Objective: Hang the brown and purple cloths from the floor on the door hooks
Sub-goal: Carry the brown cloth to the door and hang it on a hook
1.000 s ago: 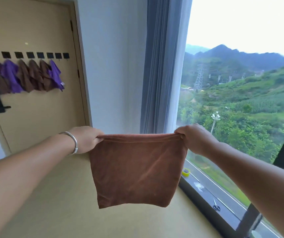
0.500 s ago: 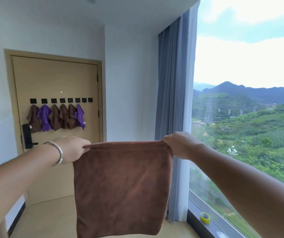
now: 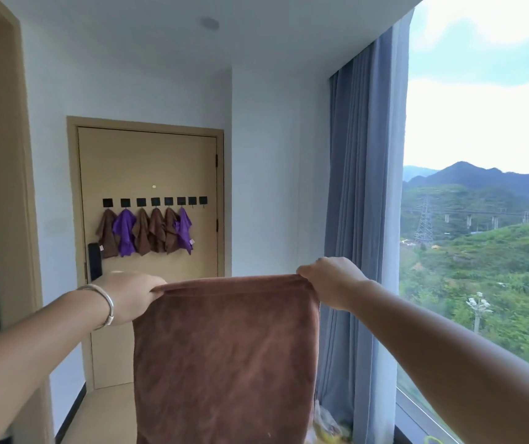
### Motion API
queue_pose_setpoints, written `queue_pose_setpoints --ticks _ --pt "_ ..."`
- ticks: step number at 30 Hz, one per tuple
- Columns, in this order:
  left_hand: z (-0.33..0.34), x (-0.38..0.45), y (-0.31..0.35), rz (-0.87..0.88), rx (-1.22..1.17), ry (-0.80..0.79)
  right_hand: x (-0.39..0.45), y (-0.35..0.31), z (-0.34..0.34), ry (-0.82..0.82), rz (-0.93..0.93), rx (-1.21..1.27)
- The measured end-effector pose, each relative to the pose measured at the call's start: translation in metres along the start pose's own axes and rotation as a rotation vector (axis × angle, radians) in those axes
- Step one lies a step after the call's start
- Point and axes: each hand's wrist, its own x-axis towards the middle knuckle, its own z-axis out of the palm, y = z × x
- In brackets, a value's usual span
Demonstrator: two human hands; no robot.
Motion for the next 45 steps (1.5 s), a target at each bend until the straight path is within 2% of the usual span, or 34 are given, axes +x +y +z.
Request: queue_pose_setpoints --ticks 7,25,31,36,45 --pt "0.031 0.057 -0.023 -0.058 -0.012 0.016 0.078 0.005 0.046 0.029 -0.048 0.029" --pt "0.085 0.263 -0.033 -0.188 0.012 -0.010 0.281 0.081 0.170 0.096 -0.128 0.116" --pt "0.115 0.321 -0.057 -0.186 0.070 0.083 0.341 0.068 0.216 0.163 -0.091 0.079" --pt "0.141 0.382 -0.092 -0.178 0.144 0.086 0.404 0.046 0.254 0.163 -0.047 0.060" --pt "0.185 0.497 -0.209 -0.159 0.130 0.094 0.564 -0.004 0.299 0.153 -0.039 0.045"
